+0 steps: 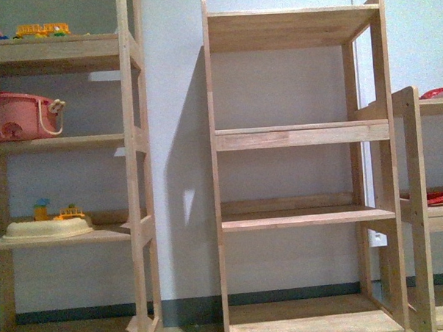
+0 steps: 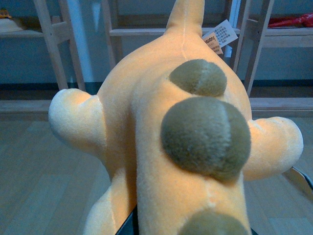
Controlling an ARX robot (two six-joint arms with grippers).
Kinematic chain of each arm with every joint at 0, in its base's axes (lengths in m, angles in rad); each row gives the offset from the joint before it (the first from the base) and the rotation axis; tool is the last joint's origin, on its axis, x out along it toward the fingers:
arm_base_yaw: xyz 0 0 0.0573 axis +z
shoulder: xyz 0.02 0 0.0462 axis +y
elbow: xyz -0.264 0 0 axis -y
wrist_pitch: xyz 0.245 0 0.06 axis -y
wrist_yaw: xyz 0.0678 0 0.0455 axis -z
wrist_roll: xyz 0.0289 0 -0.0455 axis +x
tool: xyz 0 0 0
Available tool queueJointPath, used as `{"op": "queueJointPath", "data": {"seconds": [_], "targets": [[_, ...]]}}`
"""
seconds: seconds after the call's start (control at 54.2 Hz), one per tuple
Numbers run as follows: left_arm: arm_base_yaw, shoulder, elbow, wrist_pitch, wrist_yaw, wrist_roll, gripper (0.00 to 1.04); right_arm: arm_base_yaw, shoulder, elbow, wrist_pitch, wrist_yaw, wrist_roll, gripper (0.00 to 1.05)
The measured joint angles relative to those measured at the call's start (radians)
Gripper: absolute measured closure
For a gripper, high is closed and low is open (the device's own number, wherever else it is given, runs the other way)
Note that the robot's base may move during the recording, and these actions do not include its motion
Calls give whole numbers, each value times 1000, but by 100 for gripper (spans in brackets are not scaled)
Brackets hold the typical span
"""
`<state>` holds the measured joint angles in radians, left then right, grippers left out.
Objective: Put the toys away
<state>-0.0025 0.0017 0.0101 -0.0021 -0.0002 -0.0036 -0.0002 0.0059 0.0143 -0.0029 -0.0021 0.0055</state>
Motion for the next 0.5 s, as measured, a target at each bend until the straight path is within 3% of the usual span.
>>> {"op": "queueJointPath", "data": {"seconds": [0.498], "targets": [[0, 0, 0, 0, 0, 0, 6, 0, 0, 0, 0, -1, 0, 97]]}}
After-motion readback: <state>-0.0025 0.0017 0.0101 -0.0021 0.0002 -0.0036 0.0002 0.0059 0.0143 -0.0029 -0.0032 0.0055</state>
